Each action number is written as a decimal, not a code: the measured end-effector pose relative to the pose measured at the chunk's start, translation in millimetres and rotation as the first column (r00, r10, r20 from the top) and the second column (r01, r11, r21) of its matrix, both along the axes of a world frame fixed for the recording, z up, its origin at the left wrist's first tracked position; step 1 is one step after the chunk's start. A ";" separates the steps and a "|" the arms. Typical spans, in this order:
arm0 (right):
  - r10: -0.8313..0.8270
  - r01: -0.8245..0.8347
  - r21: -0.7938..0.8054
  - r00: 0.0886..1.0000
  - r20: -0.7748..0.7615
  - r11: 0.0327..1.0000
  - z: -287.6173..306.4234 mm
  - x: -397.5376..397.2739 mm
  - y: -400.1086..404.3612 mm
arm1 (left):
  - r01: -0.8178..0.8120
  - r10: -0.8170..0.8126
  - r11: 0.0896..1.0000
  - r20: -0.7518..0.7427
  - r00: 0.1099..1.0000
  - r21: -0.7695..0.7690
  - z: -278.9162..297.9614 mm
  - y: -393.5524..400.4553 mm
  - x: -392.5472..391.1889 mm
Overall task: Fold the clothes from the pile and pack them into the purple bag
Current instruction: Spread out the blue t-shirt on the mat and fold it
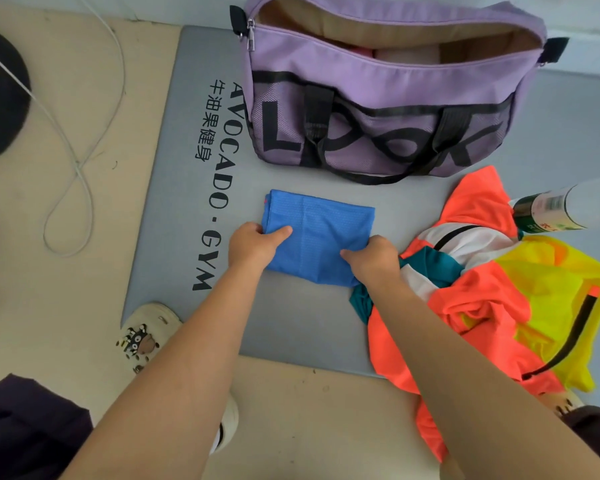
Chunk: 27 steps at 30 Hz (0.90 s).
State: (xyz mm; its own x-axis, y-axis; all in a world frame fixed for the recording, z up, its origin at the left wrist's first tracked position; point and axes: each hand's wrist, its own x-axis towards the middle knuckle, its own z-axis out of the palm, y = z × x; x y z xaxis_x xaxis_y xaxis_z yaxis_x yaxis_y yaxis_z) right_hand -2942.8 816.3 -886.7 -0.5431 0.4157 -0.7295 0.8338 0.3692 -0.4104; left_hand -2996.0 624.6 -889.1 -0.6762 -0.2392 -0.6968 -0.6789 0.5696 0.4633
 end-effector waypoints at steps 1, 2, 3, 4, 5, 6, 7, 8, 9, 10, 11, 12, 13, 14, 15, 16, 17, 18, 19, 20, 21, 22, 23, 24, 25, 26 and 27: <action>0.009 -0.009 -0.029 1.000 0.005 1.000 1.9 0.1 1.1 | -0.026 0.025 0.998 0.024 0.999 0.052 1.6 -1.4 -0.4; -0.003 0.003 -0.073 1.000 -0.001 0.997 4.1 0.7 3.1 | -0.072 0.066 0.988 0.048 0.997 0.133 4.8 -3.7 0.2; -0.045 0.042 -0.136 0.999 -0.018 0.990 6.8 1.4 5.3 | -0.121 0.106 0.966 0.079 0.991 0.228 9.0 -6.7 1.5; -0.119 0.108 -0.230 0.992 -0.036 0.967 10.8 2.5 8.2 | -0.159 0.126 0.932 0.121 0.985 0.326 14.2 -10.0 3.0; -0.208 0.182 -0.359 0.977 -0.035 0.915 15.9 3.7 11.7 | -0.190 0.129 0.886 0.169 0.977 0.424 20.4 -13.5 4.6; -0.294 0.253 -0.502 0.956 -0.001 0.827 21.1 5.4 16.0 | -0.225 0.129 0.825 0.215 0.968 0.518 26.3 -16.5 6.3; -0.362 0.322 -0.633 0.929 0.071 0.703 26.6 6.7 19.7 | -0.259 0.132 0.760 0.249 0.960 0.596 32.0 -18.5 8.2; -0.394 0.383 -0.720 0.904 0.165 0.578 33.6 7.5 22.8 | -0.282 0.135 0.707 0.268 0.954 0.648 38.0 -19.3 9.5; -0.389 0.428 -0.760 0.887 0.249 0.489 41.4 7.6 24.9 | -0.293 0.133 0.673 0.278 0.951 0.679 44.0 -18.9 9.7; -0.363 0.455 -0.771 0.879 0.308 0.446 49.7 6.6 26.5 | -0.288 0.122 0.655 0.278 0.953 0.698 50.8 -17.2 8.9; -0.336 0.466 -0.773 0.878 0.341 0.430 56.7 4.3 28.6 | -0.274 0.105 0.648 0.273 0.956 0.710 58.5 -14.1 6.9; -0.324 0.473 -0.773 0.875 0.359 0.422 63.3 0.6 32.1 | -0.252 0.084 0.647 0.262 0.962 0.720 66.7 -10.0 2.9; -0.328 0.483 -0.774 0.869 0.370 0.408 70.1 -5.0 36.3 | -0.227 0.067 0.643 0.241 0.968 0.732 75.7 -5.1 -3.8; -0.346 0.491 -0.772 0.863 0.368 0.403 78.3 -12.5 42.3 | -0.195 0.056 0.632 0.207 0.977 0.750 85.4 1.0 -12.8; -0.368 0.489 -0.766 0.862 0.349 0.418 87.0 -22.1 50.0 | -0.155 0.049 0.620 0.160 0.986 0.769 96.1 8.5 -24.6; -0.388 0.471 -0.756 0.869 0.308 0.455 97.5 -33.3 58.9 | -0.107 0.042 0.611 0.103 0.994 0.784 107.9 17.3 -38.6; -0.404 0.439 -0.747 0.881 0.247 0.500 109.3 -45.3 68.2 | -0.057 0.036 0.605 0.044 0.998 0.794 120.8 27.6 -54.0; -0.422 0.396 -0.744 0.891 0.168 0.539 121.6 -57.7 78.5 | -0.007 0.033 0.602 -0.016 0.999 0.799 134.2 38.8 -70.2; -0.447 0.342 -0.751 0.892 0.069 0.565 134.7 -70.9 89.2 | 0.045 0.031 0.602 -0.080 0.996 0.797 147.5 50.1 -87.4; -0.472 0.274 -0.758 0.880 -0.052 0.593 147.7 -85.0 100.6 | 0.097 0.035 0.606 -0.148 0.988 0.789 160.0 61.0 -104.9; -0.489 0.193 -0.753 0.851 -0.191 0.629 160.6 -98.9 112.5 | 0.147 0.048 0.609 -0.222 0.974 0.779 171.3 71.0 -122.6; -0.489 0.112 -0.725 0.806 -0.334 0.679 173.1 -112.6 124.1 | 0.191 0.072 0.612 -0.294 0.953 0.767 181.2 79.6 -140.3; -0.467 0.045 -0.671 0.752 -0.464 0.740 185.0 -126.2 133.9 | 0.227 0.095 0.622 -0.360 0.928 0.749 189.2 86.8 -157.7; -0.422 0.002 -0.590 0.700 -0.576 0.808 195.2 -139.7 142.7 | 0.257 0.104 0.650 -0.419 0.902 0.715 195.6 92.6 -173.8; -0.355 -0.018 -0.486 0.659 -0.663 0.874 202.4 -151.9 149.7 | 0.285 0.093 0.693 -0.475 0.875 0.662 199.6 96.9 -188.4; -0.274 -0.022 -0.371 0.635 -0.722 0.928 206.0 -163.0 154.5 | 0.311 0.066 0.743 -0.528 0.847 0.592 200.1 100.2 -200.9; -0.181 -0.026 -0.253 0.629 -0.756 0.967 206.3 -172.9 157.9 | 0.330 0.030 0.790 -0.570 0.821 0.517 197.8 102.8 -210.4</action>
State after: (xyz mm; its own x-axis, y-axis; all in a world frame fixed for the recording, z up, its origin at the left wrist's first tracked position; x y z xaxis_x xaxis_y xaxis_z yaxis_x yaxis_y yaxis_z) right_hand -3115.7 974.2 -680.5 -0.9192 0.3699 -0.1348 0.1958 0.1325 -0.9716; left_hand -3206.4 727.3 -691.2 -0.9586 0.2176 -0.1834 -0.1538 0.1461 0.9772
